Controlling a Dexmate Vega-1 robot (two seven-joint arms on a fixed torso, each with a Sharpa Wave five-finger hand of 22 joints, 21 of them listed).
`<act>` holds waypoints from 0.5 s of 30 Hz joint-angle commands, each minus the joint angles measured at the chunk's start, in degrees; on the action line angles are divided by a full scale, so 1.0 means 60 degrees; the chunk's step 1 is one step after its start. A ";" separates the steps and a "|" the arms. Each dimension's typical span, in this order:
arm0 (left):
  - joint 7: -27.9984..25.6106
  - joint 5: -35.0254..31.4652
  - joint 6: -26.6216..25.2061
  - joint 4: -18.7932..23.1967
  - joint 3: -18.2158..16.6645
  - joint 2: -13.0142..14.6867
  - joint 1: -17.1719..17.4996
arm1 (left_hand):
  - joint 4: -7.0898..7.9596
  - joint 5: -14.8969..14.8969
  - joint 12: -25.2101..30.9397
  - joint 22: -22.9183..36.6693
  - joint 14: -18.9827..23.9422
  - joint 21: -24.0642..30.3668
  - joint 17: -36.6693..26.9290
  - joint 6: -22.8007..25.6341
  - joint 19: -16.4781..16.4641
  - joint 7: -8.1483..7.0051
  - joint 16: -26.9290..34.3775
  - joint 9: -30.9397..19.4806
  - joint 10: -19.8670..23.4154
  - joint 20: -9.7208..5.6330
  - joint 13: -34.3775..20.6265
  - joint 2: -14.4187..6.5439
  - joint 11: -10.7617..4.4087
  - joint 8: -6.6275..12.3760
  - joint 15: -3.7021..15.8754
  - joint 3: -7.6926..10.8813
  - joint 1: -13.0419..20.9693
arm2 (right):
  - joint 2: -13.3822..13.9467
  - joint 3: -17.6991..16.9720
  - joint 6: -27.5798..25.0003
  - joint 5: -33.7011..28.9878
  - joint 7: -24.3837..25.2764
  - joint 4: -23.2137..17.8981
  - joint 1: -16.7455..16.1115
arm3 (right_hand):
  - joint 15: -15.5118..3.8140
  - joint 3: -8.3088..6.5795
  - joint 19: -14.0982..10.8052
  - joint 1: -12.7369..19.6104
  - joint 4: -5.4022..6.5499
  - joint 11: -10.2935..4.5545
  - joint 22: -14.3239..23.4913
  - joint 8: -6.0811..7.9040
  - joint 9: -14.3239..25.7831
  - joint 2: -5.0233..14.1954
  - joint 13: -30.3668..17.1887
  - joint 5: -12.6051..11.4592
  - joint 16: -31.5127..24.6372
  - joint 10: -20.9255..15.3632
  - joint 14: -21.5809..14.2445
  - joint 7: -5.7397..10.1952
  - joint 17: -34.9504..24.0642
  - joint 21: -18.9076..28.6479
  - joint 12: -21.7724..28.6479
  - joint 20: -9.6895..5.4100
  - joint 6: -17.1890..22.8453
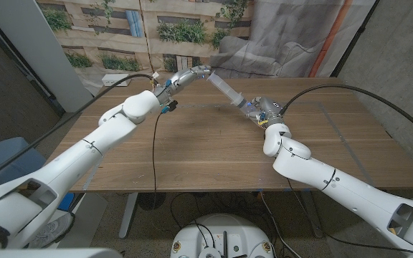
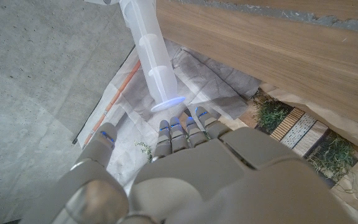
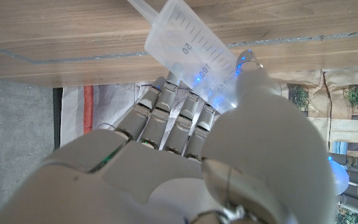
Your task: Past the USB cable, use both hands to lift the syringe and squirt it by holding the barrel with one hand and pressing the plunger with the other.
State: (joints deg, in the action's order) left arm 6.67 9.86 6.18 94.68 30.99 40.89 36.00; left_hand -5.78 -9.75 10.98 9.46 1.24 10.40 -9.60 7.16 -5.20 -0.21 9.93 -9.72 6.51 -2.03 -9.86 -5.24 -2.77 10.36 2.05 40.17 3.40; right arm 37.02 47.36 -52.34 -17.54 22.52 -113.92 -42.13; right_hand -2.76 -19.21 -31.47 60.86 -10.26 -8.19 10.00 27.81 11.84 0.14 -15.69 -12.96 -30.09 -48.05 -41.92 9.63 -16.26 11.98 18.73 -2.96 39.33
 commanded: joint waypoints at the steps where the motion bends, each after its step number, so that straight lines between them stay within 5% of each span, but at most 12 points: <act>1: 0.0181 -0.0295 0.0068 -0.0163 0.0151 -0.0101 -0.0331 | -0.0019 -0.0050 -0.0039 0.0042 0.0044 0.0031 0.0011 0.0015 0.0035 -0.0058 0.0038 -0.0019 0.0016 -0.0624 0.0008 -0.0638 0.0052 -0.0019 0.0614 -0.0007 -0.0028 | -0.0189 -0.0189 0.0267 -0.0096 0.0128 0.0176 -0.0061 | -0.1792 -0.0068 -0.0050 0.0571 0.0106 -0.0541 0.0042 0.0058 0.0016 0.1206 -0.0031 -0.0045 -0.0004 -0.0650 -0.0370 0.0380 -0.0038 0.0079 0.0033 -0.0963 0.0481; 15: 0.0231 -0.0569 0.0021 0.0025 0.0113 0.0020 -0.0455 | -0.0022 -0.0047 -0.0041 0.0044 0.0084 0.0038 0.0009 0.0031 0.0054 -0.0053 0.0046 -0.0019 0.0019 -0.0604 0.0010 -0.0638 0.0062 -0.0014 0.0585 -0.0015 -0.0027 | -0.0482 -0.0415 0.0614 -0.0095 0.0489 0.0349 -0.0218 | -0.1825 -0.0057 -0.0060 0.0619 0.0097 -0.0538 0.0044 0.0009 0.0013 0.1219 -0.0063 -0.0058 0.0047 -0.0666 -0.0423 0.0377 -0.0083 0.0080 -0.0031 -0.0973 0.0506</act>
State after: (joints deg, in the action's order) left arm 7.65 7.51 6.41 94.27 31.68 40.66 34.11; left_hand -5.78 -9.75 10.98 9.46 1.24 10.41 -9.33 7.16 -5.20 -0.20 9.93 -9.72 6.51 -2.03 -9.59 -5.24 -2.77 10.37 2.05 40.17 3.40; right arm 35.27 45.78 -50.45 -17.91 23.87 -112.56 -42.85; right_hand -2.57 -19.21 -31.46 60.86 -10.26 -8.00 10.00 27.57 11.69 0.14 -15.82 -12.84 -30.04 -48.24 -42.11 9.63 -16.38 11.98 18.39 -2.96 39.32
